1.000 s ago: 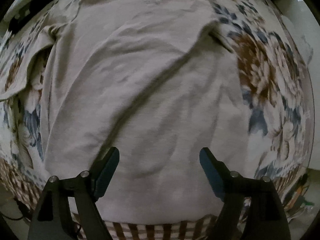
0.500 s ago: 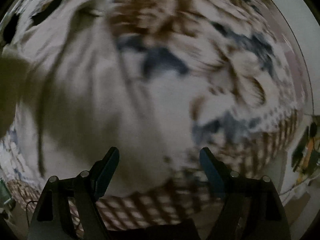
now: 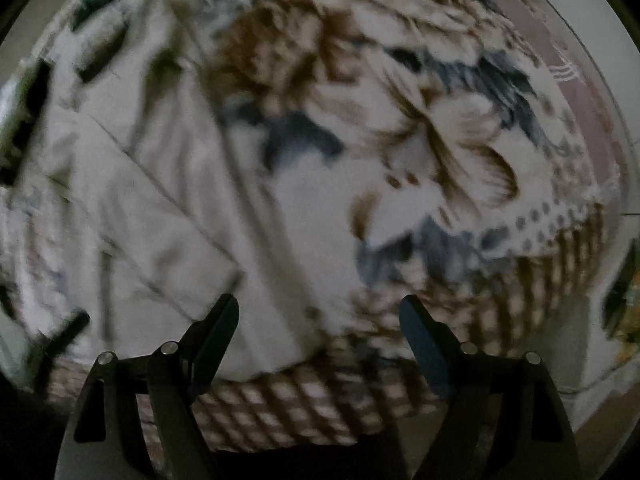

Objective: Fold small clothes

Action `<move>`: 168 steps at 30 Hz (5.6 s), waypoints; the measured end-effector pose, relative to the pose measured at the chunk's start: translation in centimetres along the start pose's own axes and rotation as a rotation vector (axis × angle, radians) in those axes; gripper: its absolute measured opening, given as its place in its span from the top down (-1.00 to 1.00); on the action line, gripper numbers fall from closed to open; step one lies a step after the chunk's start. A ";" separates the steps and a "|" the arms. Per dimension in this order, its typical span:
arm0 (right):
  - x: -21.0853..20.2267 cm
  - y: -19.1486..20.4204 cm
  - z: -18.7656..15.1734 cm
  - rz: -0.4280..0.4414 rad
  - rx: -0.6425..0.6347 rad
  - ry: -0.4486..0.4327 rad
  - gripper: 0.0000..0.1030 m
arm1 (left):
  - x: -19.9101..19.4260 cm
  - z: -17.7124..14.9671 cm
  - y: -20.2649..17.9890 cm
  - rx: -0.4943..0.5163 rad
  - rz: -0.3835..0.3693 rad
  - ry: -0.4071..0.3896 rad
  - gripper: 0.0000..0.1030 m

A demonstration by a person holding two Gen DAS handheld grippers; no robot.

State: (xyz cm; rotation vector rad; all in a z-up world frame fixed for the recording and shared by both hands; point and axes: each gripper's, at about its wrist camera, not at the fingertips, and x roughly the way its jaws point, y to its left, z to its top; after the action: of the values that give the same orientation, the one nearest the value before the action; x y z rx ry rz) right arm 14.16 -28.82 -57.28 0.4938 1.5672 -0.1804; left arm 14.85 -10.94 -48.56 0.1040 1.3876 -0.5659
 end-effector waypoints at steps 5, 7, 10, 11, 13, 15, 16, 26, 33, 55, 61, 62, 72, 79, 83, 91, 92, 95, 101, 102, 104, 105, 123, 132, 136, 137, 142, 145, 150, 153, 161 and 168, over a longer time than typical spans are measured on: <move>-1.4 0.6 1.2 0.180 -0.053 0.012 -0.58 | -1.6 -2.5 7.0 -0.296 0.111 -0.025 -0.82; -0.3 1.6 2.4 0.204 -0.082 0.019 -0.40 | -1.3 -3.4 10.1 -0.405 0.155 -0.009 -0.82; 3.2 2.0 3.3 0.160 -0.109 0.059 0.60 | -0.7 -4.6 13.1 -0.516 0.194 0.004 -0.82; 4.1 1.7 3.8 0.128 -0.106 0.068 0.95 | -0.6 -4.9 13.7 -0.536 0.201 0.004 -0.82; 4.1 0.7 4.0 0.087 -0.089 0.034 0.96 | -0.6 -5.5 14.3 -0.559 0.215 0.008 -0.82; 3.4 -0.4 3.5 0.058 -0.113 0.024 0.96 | -0.6 -6.2 14.4 -0.566 0.212 0.017 -0.82; 3.0 -1.1 3.4 0.073 -0.130 0.041 0.95 | -0.6 -6.5 14.2 -0.565 0.209 0.022 -0.82; -0.5 -9.6 3.7 0.136 -0.044 0.134 -0.03 | 0.9 -10.7 11.8 -0.545 0.005 0.082 -0.81; 2.8 -13.4 2.9 0.311 0.081 0.256 0.23 | 1.8 -10.2 9.2 -0.505 -0.090 0.089 0.79; -4.1 -10.9 16.3 0.464 0.074 0.019 0.88 | -1.0 2.6 25.0 -1.012 -0.360 -0.191 0.86; -5.0 -10.6 19.2 0.442 0.089 -0.028 0.07 | -1.1 3.3 27.4 -1.024 -0.351 -0.241 0.50; -5.3 -10.1 18.9 0.423 0.058 -0.041 0.07 | -1.3 3.5 26.7 -0.987 -0.327 -0.240 0.36; -2.6 -5.5 13.5 0.221 -0.266 -0.013 0.18 | 1.0 2.0 18.4 -0.477 -0.026 -0.065 0.34; -3.6 -3.4 12.1 0.112 -0.334 -0.149 0.95 | -0.1 2.2 16.6 -0.434 0.047 -0.183 0.98; -5.7 -4.2 12.6 0.103 -0.282 -0.212 0.95 | -2.4 2.2 17.3 -0.477 0.073 -0.244 0.98; -7.8 -4.0 16.3 0.131 -0.236 -0.282 0.96 | -3.6 5.7 20.2 -0.531 0.078 -0.313 0.98; -7.6 -3.5 17.0 0.127 -0.238 -0.286 0.96 | -3.3 6.2 20.5 -0.529 0.082 -0.315 0.98; -6.5 -2.5 18.8 0.121 -0.232 -0.282 0.96 | -1.9 8.0 21.9 -0.532 0.082 -0.298 0.98; -4.2 -0.7 22.0 0.094 -0.231 -0.276 0.96 | 1.7 10.1 24.4 -0.553 0.081 -0.220 0.97; -3.7 -0.4 22.5 0.093 -0.229 -0.275 0.96 | 2.0 10.3 24.7 -0.555 0.077 -0.211 0.97; -3.1 -0.1 23.0 0.084 -0.228 -0.269 0.96 | 2.8 10.6 25.0 -0.549 0.061 -0.176 0.96; -2.4 0.1 23.4 0.081 -0.225 -0.247 0.95 | 3.2 10.6 25.1 -0.552 0.048 -0.154 0.88; 0.8 -1.6 14.9 0.028 -0.173 0.008 0.13 | 2.5 3.2 22.0 -0.633 0.082 -0.033 0.05; -3.8 0.4 20.1 0.129 -0.129 -0.063 0.06 | -2.5 11.6 23.8 -0.611 -0.001 -0.170 -0.16; -3.7 4.6 26.8 0.118 -0.211 -0.141 -0.01 | -0.5 19.8 25.7 -0.500 0.049 -0.197 -0.16; -3.2 5.8 29.0 0.113 -0.223 -0.158 -0.01 | 0.8 21.8 26.3 -0.476 0.051 -0.181 -0.16; -0.7 9.7 37.5 0.049 -0.253 -0.166 -0.01 | 5.5 27.2 28.1 -0.392 0.079 -0.076 -0.16; 1.2 11.0 39.7 0.008 -0.294 -0.104 0.00 | 7.7 28.8 27.7 -0.315 0.100 -0.004 -0.14; 2.2 13.0 39.8 -0.028 -0.377 -0.093 0.83 | 7.6 29.1 26.2 -0.188 0.086 -0.041 0.91; 0.3 13.1 38.9 0.006 -0.383 -0.144 0.87 | 5.3 28.3 25.1 -0.174 0.062 -0.108 0.91; -8.1 10.7 31.3 0.152 -0.343 -0.271 0.87 | -4.8 23.5 22.7 -0.284 -0.022 -0.331 0.91; -11.3 5.2 19.9 0.214 -0.306 -0.313 0.87 | -8.5 12.8 20.2 -0.419 -0.078 -0.340 0.91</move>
State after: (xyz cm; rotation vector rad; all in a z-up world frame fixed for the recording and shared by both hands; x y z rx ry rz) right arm 34.26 -34.55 -46.62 0.3681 1.1995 0.1402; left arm 34.50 4.20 -43.06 -0.3701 1.1528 -0.3270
